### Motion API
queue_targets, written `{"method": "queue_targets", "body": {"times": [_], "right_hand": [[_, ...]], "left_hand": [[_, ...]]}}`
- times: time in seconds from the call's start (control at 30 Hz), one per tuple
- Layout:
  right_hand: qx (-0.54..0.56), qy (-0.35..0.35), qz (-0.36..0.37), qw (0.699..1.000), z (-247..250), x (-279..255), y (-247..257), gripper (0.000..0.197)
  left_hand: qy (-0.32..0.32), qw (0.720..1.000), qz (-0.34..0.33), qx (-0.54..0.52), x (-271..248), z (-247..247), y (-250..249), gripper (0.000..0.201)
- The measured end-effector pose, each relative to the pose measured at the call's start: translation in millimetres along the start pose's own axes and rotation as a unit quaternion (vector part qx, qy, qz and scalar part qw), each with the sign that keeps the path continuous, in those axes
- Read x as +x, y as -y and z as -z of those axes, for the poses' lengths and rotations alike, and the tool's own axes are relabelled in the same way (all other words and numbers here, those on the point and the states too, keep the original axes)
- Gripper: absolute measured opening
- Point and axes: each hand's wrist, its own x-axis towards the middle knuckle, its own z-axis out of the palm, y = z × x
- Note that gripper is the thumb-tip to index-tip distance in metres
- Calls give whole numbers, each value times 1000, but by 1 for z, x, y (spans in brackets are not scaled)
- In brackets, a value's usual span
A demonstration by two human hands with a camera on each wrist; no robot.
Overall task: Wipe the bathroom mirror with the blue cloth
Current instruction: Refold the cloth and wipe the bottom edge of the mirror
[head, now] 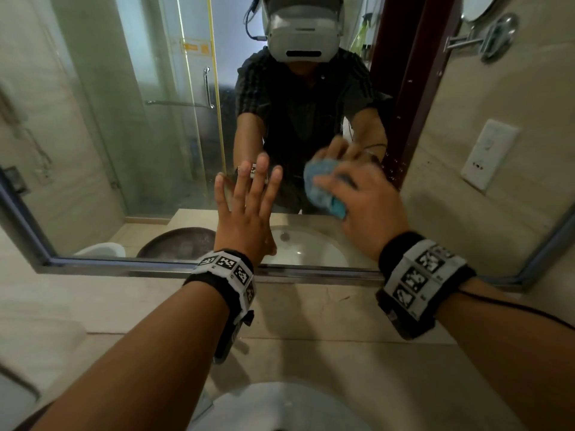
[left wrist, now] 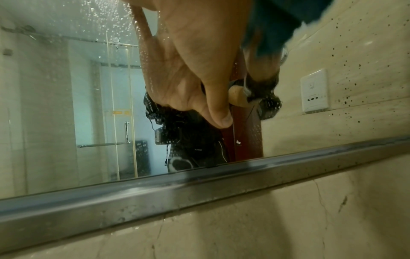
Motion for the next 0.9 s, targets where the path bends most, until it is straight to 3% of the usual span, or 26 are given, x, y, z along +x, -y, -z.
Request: {"method": "queue_targets", "body": {"times": [0.13, 0.23, 0.47, 0.57, 0.7, 0.73, 0.83, 0.9], "right_hand": [[36, -149, -110, 982, 34, 76, 11, 49], [17, -180, -122, 976, 34, 103, 19, 49], [-35, -49, -12, 998, 7, 40, 5, 54], [-32, -72, -8, 997, 21, 55, -1, 51], [14, -143, -75, 987, 17, 69, 0, 47], [11, -123, -62, 990, 6, 56, 1, 50], [-90, 4, 87, 992, -28, -4, -3, 73], [-94, 48, 136, 985, -31, -25, -14, 71]], "left_hand": [[7, 1000, 0, 6, 0, -1, 1, 154], [9, 1000, -3, -3, -1, -2, 1, 153], [17, 1000, 2, -10, -1, 2, 0, 150], [18, 1000, 4, -5, -1, 2, 0, 152], [14, 1000, -3, -15, -1, 1, 1, 154], [14, 1000, -6, -15, -1, 1, 1, 154], [17, 1000, -6, -11, 0, 1, 2, 152], [29, 999, -1, -14, 1, 5, 1, 148]]}}
